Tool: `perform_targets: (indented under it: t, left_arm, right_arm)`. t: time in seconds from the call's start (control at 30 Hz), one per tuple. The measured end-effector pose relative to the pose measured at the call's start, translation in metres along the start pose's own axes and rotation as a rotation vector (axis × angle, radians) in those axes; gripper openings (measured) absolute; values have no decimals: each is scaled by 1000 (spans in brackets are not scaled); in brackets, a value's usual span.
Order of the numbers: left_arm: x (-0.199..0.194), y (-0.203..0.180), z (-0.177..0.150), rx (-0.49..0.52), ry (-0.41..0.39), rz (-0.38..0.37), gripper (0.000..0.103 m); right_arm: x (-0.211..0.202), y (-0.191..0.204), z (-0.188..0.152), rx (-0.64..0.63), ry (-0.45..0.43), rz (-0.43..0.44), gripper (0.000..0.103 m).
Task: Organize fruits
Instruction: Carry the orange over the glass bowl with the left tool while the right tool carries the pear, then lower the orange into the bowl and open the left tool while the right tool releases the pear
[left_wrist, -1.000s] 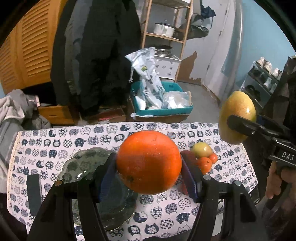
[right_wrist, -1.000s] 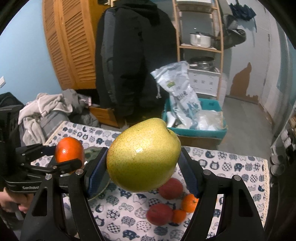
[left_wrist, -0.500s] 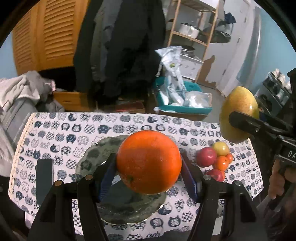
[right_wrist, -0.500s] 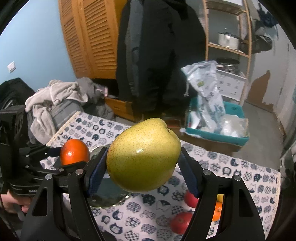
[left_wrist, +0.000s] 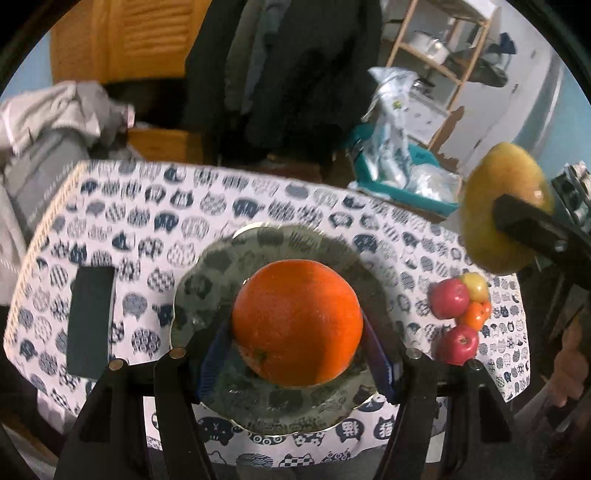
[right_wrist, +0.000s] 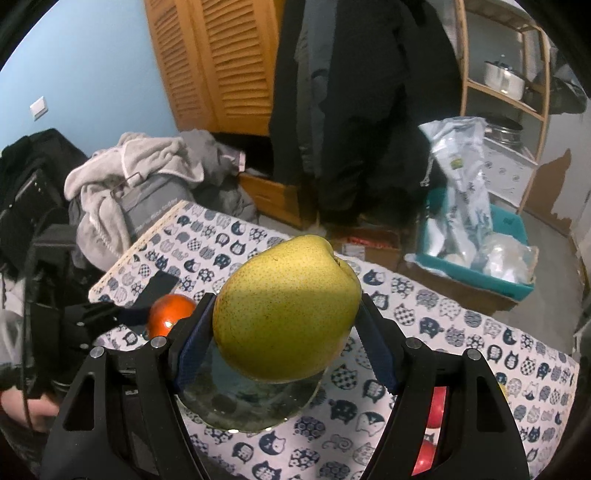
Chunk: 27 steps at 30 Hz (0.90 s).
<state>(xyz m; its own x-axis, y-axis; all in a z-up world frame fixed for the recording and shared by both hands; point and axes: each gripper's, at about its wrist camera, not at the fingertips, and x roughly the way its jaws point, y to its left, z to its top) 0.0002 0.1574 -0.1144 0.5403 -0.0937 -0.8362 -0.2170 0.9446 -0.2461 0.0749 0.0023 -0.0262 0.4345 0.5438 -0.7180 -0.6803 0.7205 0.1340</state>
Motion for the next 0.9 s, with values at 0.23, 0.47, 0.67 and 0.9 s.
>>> perform_targets:
  t: [0.23,0.47,0.67,0.9]
  left_arm:
    - [35,15,-12,-21,82,59,68]
    - [57,23,-18,-40,131,71,68]
    - [73,28,-24,-49,174,84,68]
    - [86,30,-29,-45,205,100,68]
  right_arm:
    - [26,2,-5,15,56,17,74]
    - [53,6,-14,10,112,23,74]
    - [73,5,-23,12,162,31,74]
    - [94,5,-36,21,217,43,74]
